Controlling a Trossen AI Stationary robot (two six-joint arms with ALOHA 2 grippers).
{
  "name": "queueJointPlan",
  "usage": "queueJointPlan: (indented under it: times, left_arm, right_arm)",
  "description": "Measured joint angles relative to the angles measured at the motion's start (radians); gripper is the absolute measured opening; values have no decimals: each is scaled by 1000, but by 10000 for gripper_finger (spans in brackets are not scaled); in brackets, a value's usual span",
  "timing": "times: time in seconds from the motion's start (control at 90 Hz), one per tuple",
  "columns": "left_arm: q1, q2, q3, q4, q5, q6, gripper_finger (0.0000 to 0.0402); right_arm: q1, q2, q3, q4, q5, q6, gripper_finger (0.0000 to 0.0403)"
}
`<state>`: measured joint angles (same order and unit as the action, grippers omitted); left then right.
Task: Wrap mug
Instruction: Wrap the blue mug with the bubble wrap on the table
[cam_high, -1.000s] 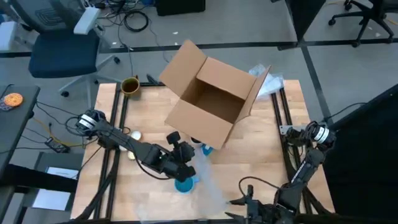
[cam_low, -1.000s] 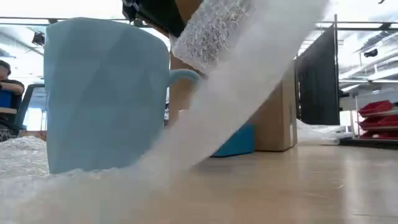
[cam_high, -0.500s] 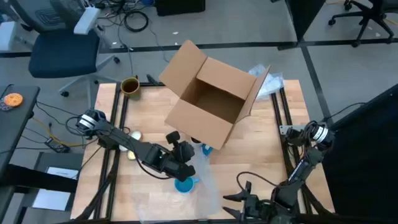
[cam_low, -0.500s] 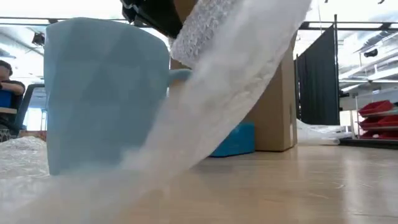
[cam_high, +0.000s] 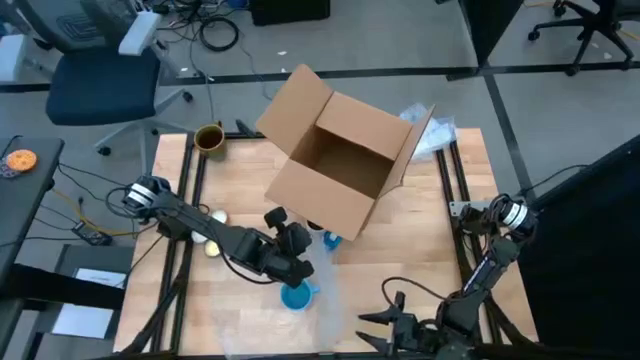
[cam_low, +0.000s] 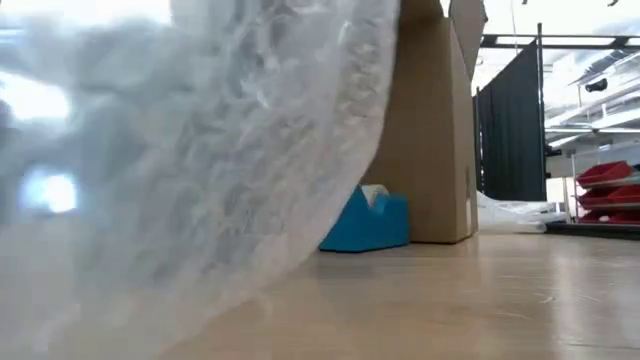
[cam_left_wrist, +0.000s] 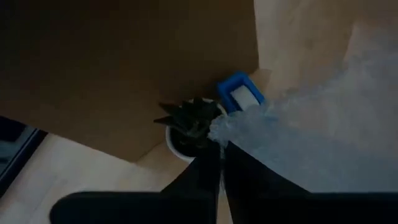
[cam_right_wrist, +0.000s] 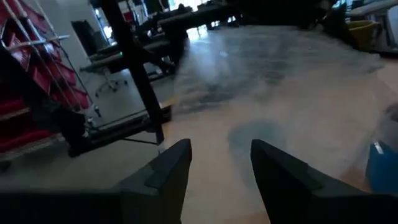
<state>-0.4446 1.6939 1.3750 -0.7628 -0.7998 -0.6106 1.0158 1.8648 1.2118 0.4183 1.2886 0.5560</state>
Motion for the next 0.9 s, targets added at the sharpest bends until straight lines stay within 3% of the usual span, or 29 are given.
queueJointPlan:
  times: [0.133, 0.333, 0.478, 0.711, 0.811, 0.9]
  left_arm:
    - [1, 0, 0, 1, -1, 0, 0]
    - [28, 0, 0, 17, -11, -27, 0]
    - [33, 0, 0, 62, -12, -8, 0]
    - [20, 0, 0, 122, 3, 32, 0]
    - [16, 0, 0, 142, 4, 32, 0]
    - [10, 0, 0, 169, 5, 49, 0]
  right_arm:
    - [-24, 0, 0, 58, 23, -1, 151]
    - [-73, 0, 0, 114, -77, -42, 151]
    - [-79, -8, 0, 146, -75, -40, 151]
    - [-53, -134, 0, 135, -56, -20, 149]
    - [-54, -192, 0, 24, -123, 107, 149]
    - [-69, -231, 0, -189, -211, 328, 149]
